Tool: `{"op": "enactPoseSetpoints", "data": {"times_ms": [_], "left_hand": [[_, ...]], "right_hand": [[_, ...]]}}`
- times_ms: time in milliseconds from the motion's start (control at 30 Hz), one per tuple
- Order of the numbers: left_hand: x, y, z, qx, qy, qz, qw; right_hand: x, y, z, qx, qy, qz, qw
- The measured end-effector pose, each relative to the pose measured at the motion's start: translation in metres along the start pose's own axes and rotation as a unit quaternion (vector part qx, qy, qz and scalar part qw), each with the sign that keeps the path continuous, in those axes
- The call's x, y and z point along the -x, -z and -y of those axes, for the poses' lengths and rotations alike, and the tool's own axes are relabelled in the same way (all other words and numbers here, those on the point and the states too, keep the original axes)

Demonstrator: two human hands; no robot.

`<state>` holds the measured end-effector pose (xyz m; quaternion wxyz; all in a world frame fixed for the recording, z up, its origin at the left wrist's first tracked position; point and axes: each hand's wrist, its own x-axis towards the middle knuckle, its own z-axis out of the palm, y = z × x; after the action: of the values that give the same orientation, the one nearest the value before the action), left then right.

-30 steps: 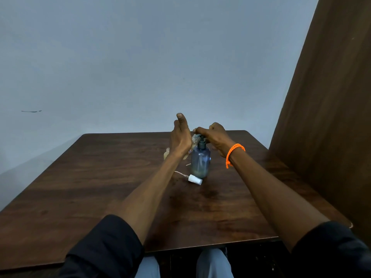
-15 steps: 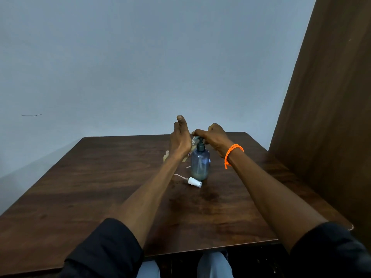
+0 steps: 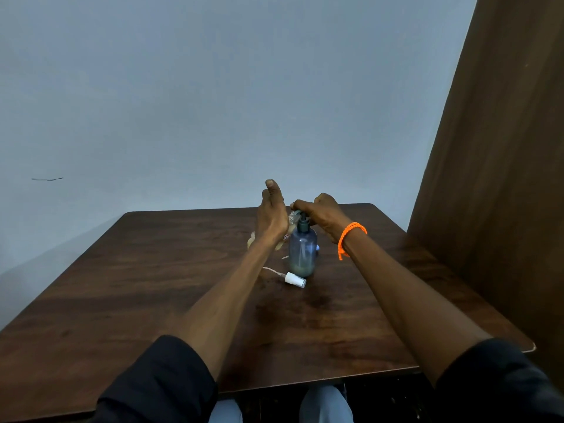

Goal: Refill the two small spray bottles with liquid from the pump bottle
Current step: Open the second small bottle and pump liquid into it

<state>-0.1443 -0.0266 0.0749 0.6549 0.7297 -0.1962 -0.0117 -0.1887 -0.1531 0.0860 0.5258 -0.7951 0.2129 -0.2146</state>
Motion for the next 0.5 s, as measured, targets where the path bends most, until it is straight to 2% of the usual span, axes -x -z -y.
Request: {"op": "enactPoseSetpoints", "data": {"times_ms": [100,300,500], "left_hand": [[-0.001,0.000,0.003,-0.003,0.014,-0.002,1.000],[0.004,-0.006,0.001,0.005,0.003,0.002,1.000],[-0.002,-0.005,0.003,0.004,0.000,-0.005,1.000]], "right_hand": [[0.002,-0.007,-0.008,-0.012,-0.015,0.013,1.000],[0.003,0.002,-0.001,0.009,0.013,-0.016,1.000],[0.005,-0.004,-0.005,-0.013,-0.013,-0.007,1.000]]}}
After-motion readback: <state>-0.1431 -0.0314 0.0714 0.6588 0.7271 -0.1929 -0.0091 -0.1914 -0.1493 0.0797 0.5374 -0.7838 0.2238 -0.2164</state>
